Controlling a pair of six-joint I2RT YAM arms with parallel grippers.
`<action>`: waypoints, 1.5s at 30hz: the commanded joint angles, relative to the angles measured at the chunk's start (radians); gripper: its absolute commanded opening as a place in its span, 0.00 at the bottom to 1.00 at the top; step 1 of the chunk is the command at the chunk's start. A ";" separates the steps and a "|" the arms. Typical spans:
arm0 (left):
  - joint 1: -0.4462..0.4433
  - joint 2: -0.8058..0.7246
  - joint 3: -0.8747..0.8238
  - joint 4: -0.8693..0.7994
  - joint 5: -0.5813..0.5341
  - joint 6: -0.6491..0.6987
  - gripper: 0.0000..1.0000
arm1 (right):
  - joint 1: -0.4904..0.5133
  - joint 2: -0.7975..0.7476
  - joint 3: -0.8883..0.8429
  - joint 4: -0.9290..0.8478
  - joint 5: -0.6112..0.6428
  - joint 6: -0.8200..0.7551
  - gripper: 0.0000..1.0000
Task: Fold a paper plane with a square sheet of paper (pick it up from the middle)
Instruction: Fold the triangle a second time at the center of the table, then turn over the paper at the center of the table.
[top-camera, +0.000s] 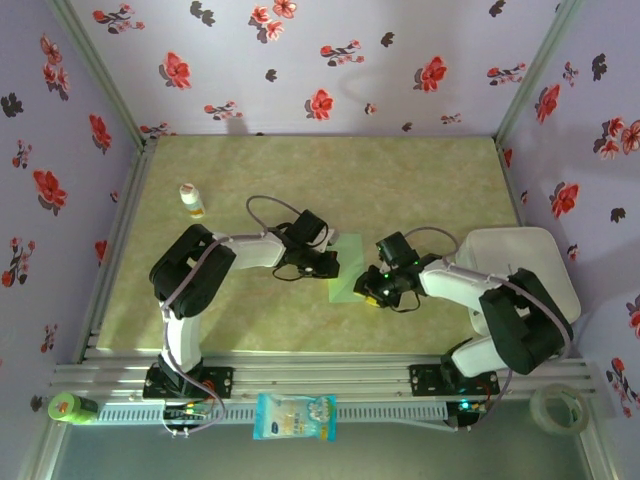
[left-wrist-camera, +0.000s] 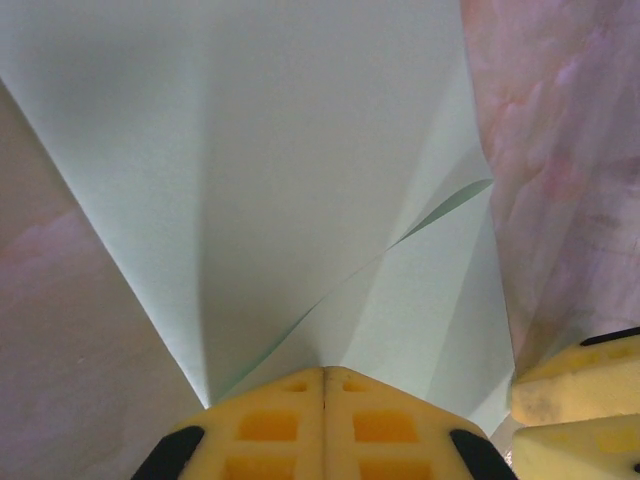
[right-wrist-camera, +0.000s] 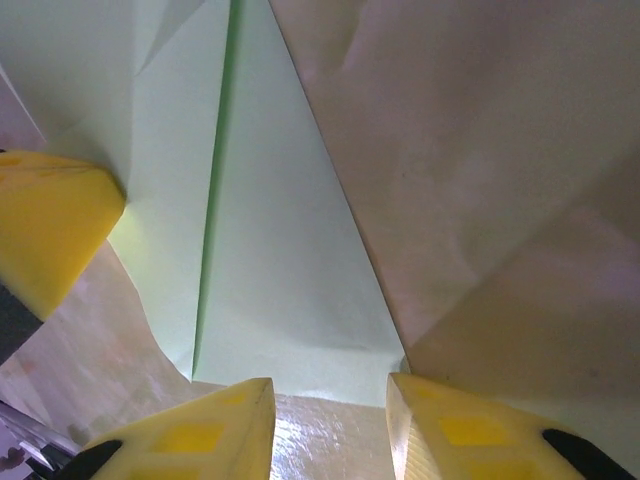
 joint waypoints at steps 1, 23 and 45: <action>-0.006 0.008 -0.029 -0.045 -0.025 0.001 0.02 | 0.009 0.027 0.020 0.052 0.012 0.032 0.35; -0.006 0.007 -0.028 -0.045 -0.027 0.003 0.01 | -0.021 0.091 0.065 0.267 0.078 0.064 0.46; -0.001 -0.039 -0.039 0.004 -0.026 -0.046 0.04 | -0.101 0.197 -0.037 0.550 -0.026 0.125 0.19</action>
